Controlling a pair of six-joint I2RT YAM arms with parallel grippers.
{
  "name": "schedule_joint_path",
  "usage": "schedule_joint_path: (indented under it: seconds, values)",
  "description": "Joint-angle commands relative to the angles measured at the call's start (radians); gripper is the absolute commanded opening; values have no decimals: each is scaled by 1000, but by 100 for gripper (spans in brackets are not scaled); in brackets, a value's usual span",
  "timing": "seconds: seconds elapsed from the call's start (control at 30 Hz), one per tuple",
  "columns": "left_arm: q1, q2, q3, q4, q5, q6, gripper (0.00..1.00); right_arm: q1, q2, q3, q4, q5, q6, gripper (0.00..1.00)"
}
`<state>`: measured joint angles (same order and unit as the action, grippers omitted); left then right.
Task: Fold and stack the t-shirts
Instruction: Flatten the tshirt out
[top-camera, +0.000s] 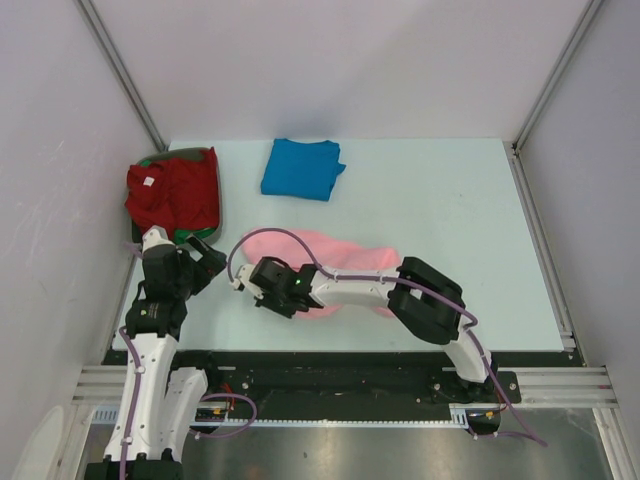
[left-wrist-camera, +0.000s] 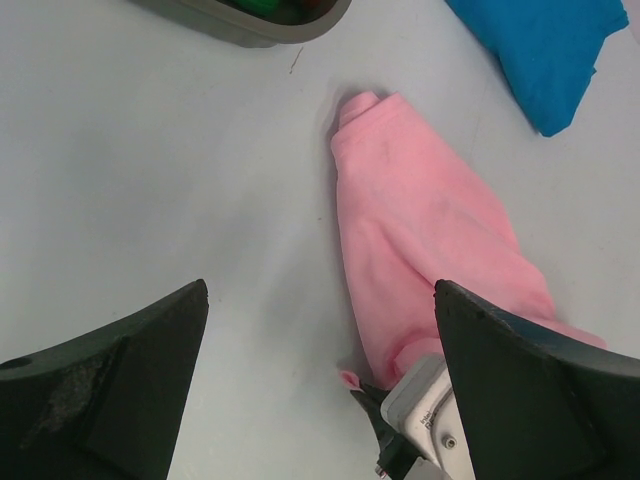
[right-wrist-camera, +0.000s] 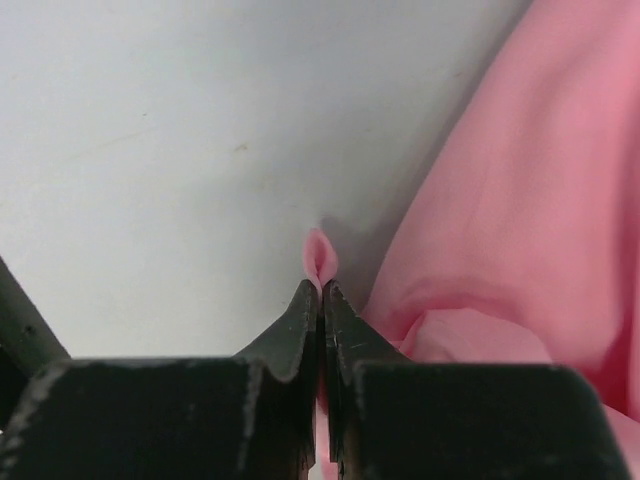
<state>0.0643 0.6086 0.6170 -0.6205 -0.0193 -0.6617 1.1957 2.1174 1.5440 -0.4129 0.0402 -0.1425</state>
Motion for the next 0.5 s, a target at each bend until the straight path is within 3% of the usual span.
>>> schedule_joint_path:
  seconds: [0.0, 0.13, 0.33, 0.47]
  values:
    - [11, -1, 3, 24, 39, 17, 100, 11, -97, 31, 33, 125, 6, 0]
    - [9, 8, 1, 79, 169, 56, 100, 15, -264, 44, 10, 236, 12, 0]
    - [6, 34, -17, 120, 242, 70, 100, 1, -594, 25, -47, 450, 21, 0]
    - [-6, 37, -37, 154, 286, 70, 99, -89, -766, -18, -118, 564, 69, 0]
